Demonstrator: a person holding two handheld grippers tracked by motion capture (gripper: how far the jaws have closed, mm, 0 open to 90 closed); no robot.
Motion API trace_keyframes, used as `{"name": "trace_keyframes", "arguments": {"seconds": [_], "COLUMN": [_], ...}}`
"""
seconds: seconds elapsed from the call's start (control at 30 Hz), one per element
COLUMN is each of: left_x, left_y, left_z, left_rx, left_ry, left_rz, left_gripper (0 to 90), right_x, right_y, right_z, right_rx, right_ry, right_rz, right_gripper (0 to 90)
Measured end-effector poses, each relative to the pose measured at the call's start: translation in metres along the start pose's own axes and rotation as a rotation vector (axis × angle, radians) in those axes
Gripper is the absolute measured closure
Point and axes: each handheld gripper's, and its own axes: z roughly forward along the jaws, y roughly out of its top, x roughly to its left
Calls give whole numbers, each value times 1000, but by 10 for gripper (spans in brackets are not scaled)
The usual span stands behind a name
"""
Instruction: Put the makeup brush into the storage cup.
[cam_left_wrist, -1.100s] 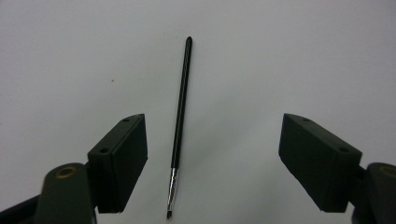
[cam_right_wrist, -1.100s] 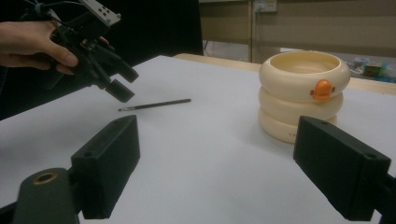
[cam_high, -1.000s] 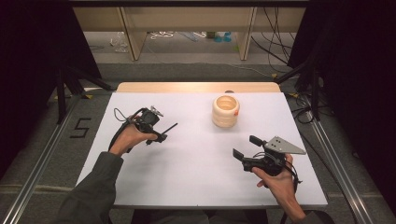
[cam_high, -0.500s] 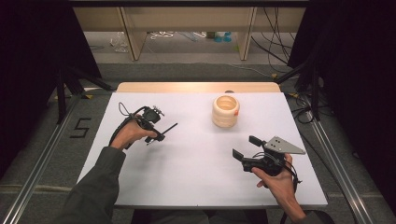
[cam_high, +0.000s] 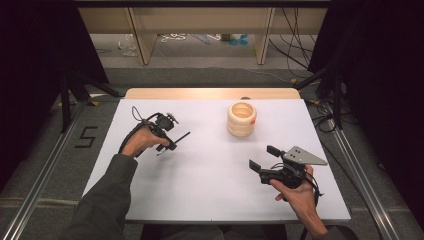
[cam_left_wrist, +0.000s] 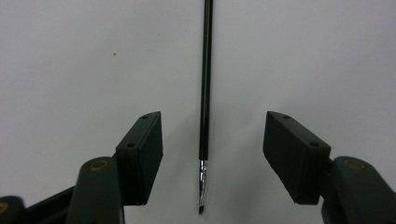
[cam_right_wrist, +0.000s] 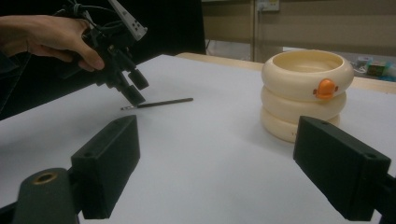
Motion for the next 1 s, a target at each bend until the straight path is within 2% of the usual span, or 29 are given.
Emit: {"name": "trace_keyframes", "arguments": {"seconds": [0.1,0.27,1.0], "left_x": [1,3,9], "left_y": [1,2,1], "left_z": [2,10,13], "left_rx": [-1,37,55], "left_ry": [-8,-22,-34], "left_rz": [-8,-2,-5], "left_gripper": [403,407,564], "right_x": [0,0,0], "right_y": [0,0,0], "right_z": [0,1,1], "right_rx": [5,0,1], "right_ry": [-9,-2,1], "right_rz": [-6,-12,-11], "right_gripper": [156,156,157]}}
